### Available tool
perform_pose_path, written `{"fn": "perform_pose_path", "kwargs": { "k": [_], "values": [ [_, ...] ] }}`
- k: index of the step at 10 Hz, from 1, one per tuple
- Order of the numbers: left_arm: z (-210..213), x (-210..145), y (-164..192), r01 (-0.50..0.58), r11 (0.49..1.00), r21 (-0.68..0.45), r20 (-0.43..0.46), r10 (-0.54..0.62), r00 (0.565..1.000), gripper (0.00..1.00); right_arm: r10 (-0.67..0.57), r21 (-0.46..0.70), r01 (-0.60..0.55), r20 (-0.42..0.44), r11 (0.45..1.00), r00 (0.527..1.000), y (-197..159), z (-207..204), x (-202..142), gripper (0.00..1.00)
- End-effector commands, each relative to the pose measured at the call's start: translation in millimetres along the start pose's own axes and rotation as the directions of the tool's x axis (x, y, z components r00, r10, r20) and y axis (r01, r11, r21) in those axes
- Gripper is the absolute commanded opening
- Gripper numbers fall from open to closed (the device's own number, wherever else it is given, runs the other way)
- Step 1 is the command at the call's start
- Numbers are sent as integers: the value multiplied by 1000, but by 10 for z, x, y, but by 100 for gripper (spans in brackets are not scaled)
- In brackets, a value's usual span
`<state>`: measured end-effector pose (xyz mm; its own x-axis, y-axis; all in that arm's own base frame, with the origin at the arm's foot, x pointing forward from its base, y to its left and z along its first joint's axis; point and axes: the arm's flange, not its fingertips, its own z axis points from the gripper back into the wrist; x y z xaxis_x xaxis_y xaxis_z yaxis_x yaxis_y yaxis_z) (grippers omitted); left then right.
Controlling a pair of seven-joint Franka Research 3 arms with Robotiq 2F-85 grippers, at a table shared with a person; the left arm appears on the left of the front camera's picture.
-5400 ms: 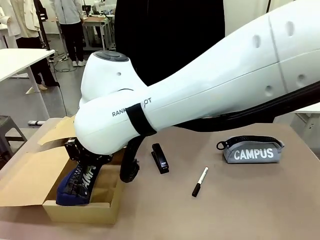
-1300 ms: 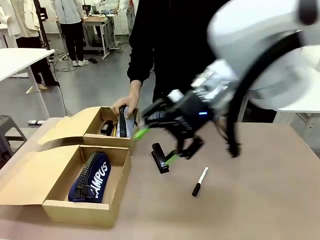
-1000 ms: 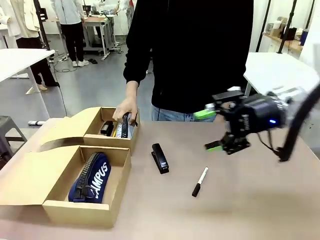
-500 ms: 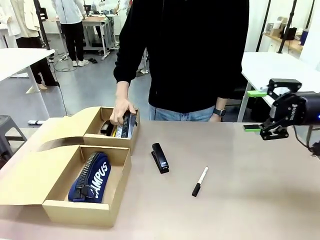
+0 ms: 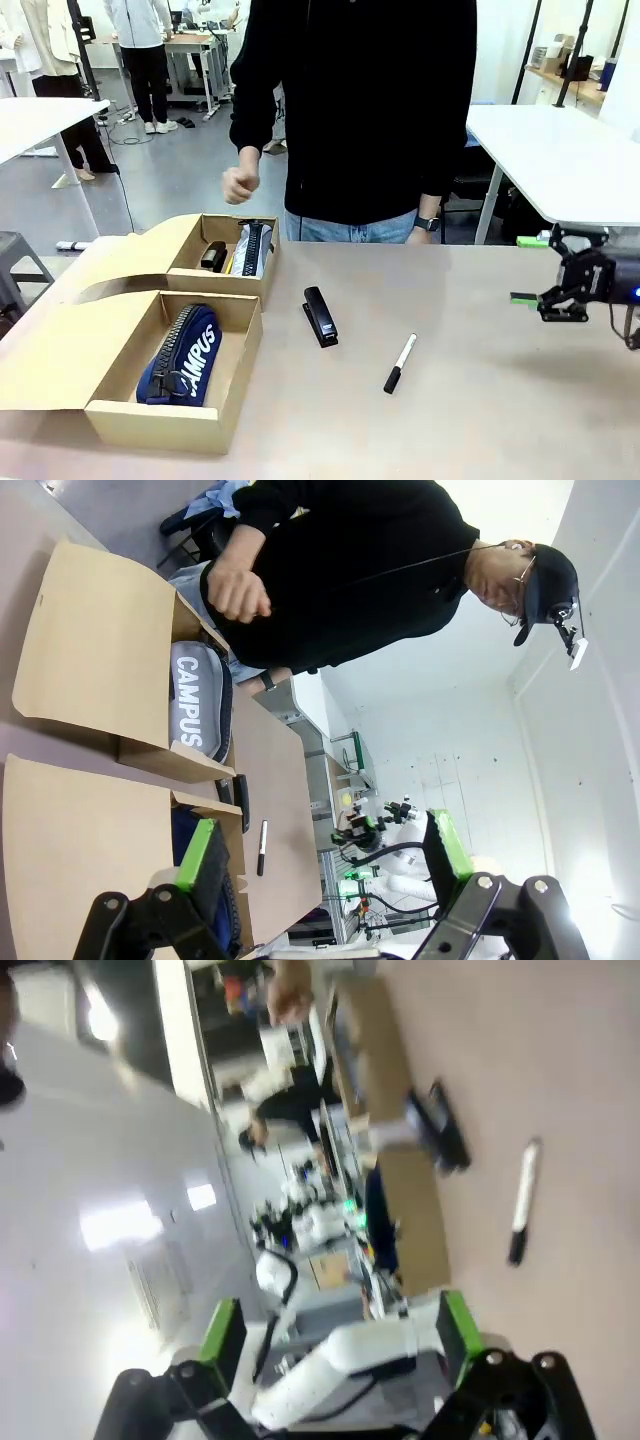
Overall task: Place items inside the box.
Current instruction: Pick up a Pencil pouch or Stapler and place it inside the Mailer Box closest to the robot.
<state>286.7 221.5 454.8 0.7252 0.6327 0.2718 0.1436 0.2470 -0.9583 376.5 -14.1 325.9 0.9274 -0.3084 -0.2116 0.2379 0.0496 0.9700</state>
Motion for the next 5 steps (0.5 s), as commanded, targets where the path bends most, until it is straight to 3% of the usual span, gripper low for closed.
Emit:
{"fn": "perform_pose_path", "kwargs": {
  "k": [1,5],
  "values": [
    [-12,-5,-4,21,1000,-23,12,-20,1000,100,36,-21,-37,-72,999,997,291,-71,-160,100],
    [-12,-5,-4,21,1000,-23,12,-20,1000,100,36,-21,-37,-72,999,997,291,-71,-160,100]
  ]
}}
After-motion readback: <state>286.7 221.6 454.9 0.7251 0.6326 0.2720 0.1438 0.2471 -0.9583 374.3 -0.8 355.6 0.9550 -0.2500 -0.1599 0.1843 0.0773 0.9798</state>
